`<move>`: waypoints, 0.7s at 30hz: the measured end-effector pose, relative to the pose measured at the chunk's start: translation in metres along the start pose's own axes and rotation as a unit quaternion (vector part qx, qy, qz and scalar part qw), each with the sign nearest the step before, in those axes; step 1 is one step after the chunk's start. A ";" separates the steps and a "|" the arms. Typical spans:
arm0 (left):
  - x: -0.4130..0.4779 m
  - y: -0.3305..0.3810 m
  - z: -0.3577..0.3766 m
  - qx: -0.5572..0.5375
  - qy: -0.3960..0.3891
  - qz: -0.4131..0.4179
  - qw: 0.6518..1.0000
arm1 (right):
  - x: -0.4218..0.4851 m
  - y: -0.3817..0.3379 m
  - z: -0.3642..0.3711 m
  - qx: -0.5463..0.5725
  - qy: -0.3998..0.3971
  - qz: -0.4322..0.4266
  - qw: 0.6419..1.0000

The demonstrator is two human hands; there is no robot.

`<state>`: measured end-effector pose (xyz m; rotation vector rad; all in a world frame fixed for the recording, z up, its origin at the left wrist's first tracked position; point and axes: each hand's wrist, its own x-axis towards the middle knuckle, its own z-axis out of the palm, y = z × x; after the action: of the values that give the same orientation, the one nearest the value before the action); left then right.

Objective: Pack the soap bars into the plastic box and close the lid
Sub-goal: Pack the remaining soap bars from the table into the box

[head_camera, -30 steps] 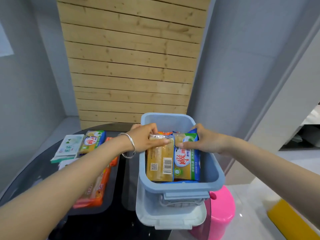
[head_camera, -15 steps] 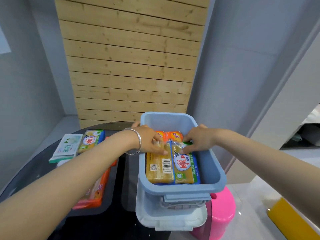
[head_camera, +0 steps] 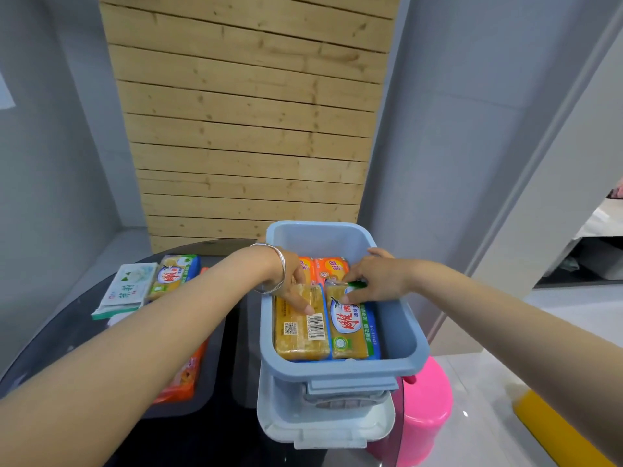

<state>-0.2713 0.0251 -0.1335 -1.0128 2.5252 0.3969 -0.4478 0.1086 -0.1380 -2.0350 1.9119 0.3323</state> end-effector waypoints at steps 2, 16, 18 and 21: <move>-0.001 -0.002 0.003 -0.005 0.027 0.006 1.000 | -0.004 -0.004 0.003 0.024 0.020 -0.003 1.000; -0.007 -0.010 0.022 -0.062 0.163 0.031 0.984 | -0.009 -0.035 0.011 0.031 0.069 0.041 0.996; -0.011 -0.014 0.025 -0.063 0.217 0.040 0.973 | -0.014 -0.036 0.012 0.045 0.125 0.054 0.990; -0.024 -0.041 0.028 -0.126 0.336 0.052 0.932 | -0.018 -0.042 0.010 0.142 0.211 0.050 0.966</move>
<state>-0.2194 0.0224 -0.1520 -1.2827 3.2133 0.4765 -0.4065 0.1312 -0.1370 -1.9294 2.1556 -0.3680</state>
